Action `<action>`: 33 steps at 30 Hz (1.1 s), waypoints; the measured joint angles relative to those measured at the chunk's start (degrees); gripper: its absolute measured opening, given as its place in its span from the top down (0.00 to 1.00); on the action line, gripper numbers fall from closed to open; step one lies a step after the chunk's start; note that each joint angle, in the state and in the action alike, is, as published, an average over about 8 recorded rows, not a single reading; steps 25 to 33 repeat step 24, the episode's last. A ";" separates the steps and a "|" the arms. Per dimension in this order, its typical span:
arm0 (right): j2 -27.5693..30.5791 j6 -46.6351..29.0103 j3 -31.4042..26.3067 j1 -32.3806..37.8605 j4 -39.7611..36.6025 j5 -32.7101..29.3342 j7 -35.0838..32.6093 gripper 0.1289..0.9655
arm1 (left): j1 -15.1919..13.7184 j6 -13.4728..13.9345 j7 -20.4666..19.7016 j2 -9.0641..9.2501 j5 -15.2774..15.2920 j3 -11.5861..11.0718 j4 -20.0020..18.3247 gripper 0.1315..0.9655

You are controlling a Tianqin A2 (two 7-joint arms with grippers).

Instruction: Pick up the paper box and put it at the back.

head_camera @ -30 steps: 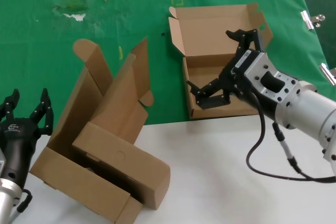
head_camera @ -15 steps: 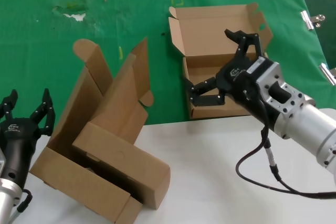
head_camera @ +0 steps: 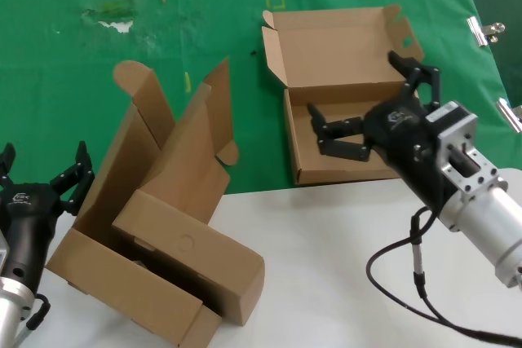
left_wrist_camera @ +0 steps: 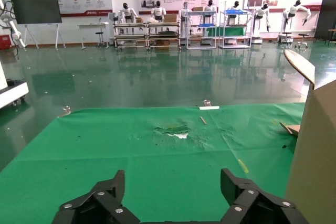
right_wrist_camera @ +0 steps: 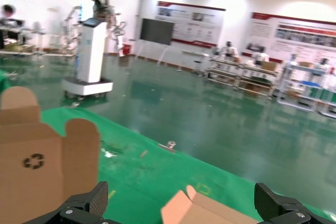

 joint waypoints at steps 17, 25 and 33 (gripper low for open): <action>-0.35 15.30 1.31 -6.09 -5.11 19.83 -11.89 0.00 | 0.00 0.00 -0.01 0.00 0.00 0.00 0.00 0.14; -0.42 18.43 1.57 -7.32 -6.14 23.90 -14.33 0.00 | 0.00 0.00 -0.01 0.00 0.00 0.00 0.00 0.04; -0.42 18.43 1.57 -7.32 -6.14 23.90 -14.33 0.00 | 0.00 0.00 -0.01 0.00 0.00 0.00 0.00 0.04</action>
